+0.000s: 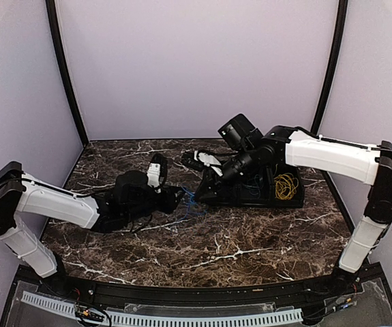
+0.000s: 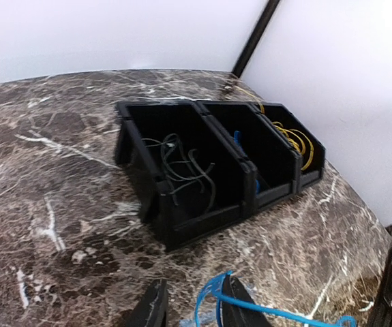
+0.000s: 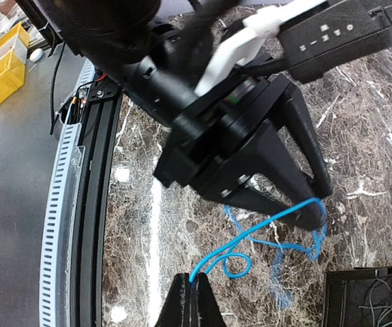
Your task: Untangle the cables
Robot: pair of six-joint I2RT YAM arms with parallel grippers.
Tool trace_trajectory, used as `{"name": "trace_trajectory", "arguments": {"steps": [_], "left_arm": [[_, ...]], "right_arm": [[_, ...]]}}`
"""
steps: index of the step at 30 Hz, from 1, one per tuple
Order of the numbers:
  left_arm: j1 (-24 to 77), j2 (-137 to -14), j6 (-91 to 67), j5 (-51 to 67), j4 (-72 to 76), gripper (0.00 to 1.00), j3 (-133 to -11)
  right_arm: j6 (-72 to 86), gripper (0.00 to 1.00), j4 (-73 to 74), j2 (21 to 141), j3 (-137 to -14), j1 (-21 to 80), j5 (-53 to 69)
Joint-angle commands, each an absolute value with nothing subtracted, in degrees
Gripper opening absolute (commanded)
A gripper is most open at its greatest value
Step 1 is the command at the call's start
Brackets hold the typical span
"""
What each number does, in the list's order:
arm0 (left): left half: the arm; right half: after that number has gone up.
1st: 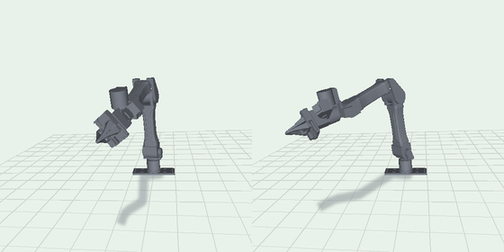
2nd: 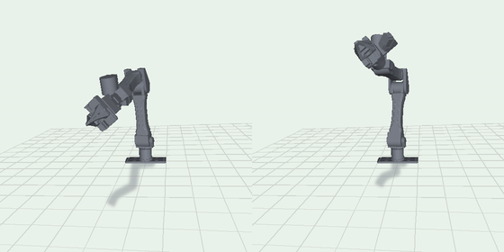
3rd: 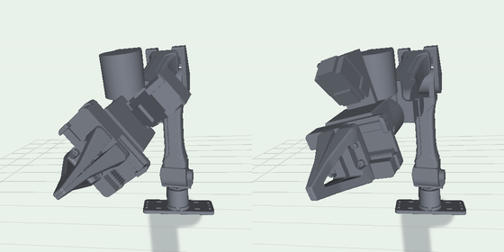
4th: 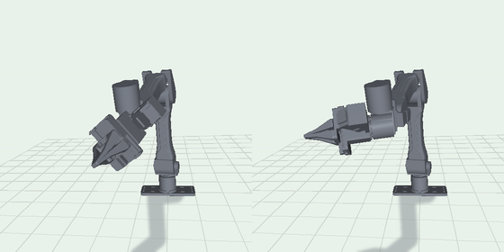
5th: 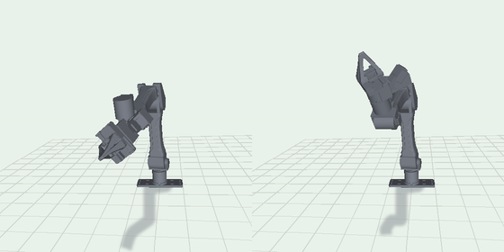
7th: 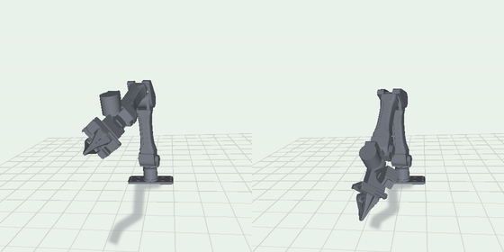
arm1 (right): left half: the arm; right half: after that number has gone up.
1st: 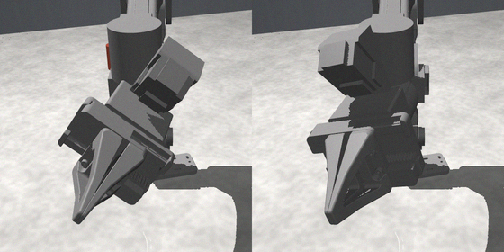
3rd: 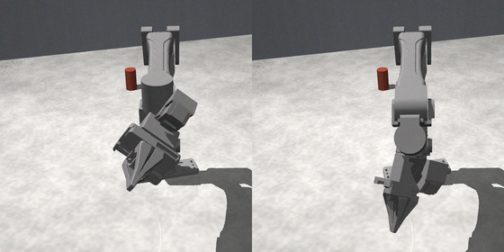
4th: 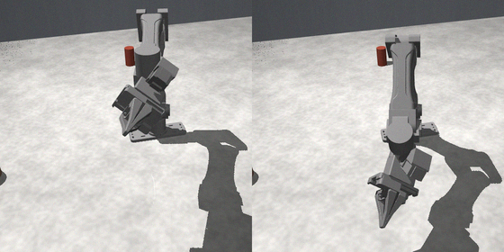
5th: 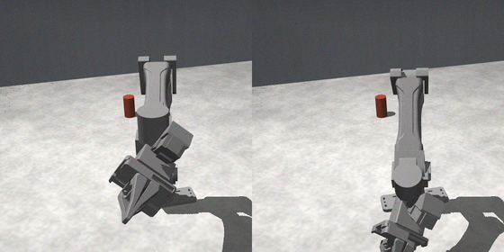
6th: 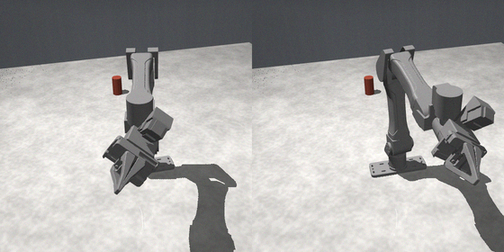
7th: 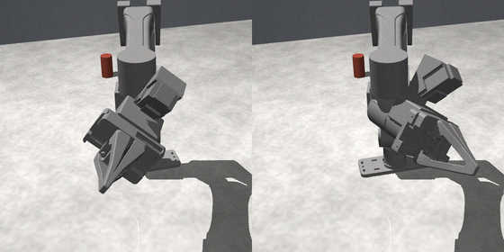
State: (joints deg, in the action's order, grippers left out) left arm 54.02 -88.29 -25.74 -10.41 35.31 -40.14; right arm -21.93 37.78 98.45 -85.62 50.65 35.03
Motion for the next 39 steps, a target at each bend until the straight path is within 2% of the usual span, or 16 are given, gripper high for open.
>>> {"name": "trace_trajectory", "arguments": {"steps": [1, 7, 15, 25, 31, 39], "left_arm": [[49.15, -88.68, -35.47, -16.89, 34.02, 0.29, -36.38], [40.33, -89.04, -38.21, -16.85, 32.56, 0.31, -30.75], [34.93, -86.42, -38.31, -14.58, 32.37, 0.33, -27.49], [34.89, -80.71, -34.84, -5.88, 34.55, 0.40, -27.65], [34.89, -75.19, -34.75, -4.91, 31.87, 0.41, -26.02], [34.89, -69.26, -33.92, -6.20, 29.16, 0.42, -24.15]], "right_arm": [[-22.98, 0.00, 38.84, 96.37, -88.46, 51.24, 38.70], [-26.68, 0.00, 46.00, 94.17, -97.15, 48.90, 38.91], [-25.07, 0.00, 46.06, 91.85, -105.90, 33.10, 50.73], [-22.66, 0.00, 41.42, 93.59, -107.57, 23.70, 40.35], [-21.80, 0.00, 37.74, 93.78, -104.47, 20.29, 33.96], [-22.22, 0.00, 36.77, 94.00, -99.85, 17.68, 32.02]]}}
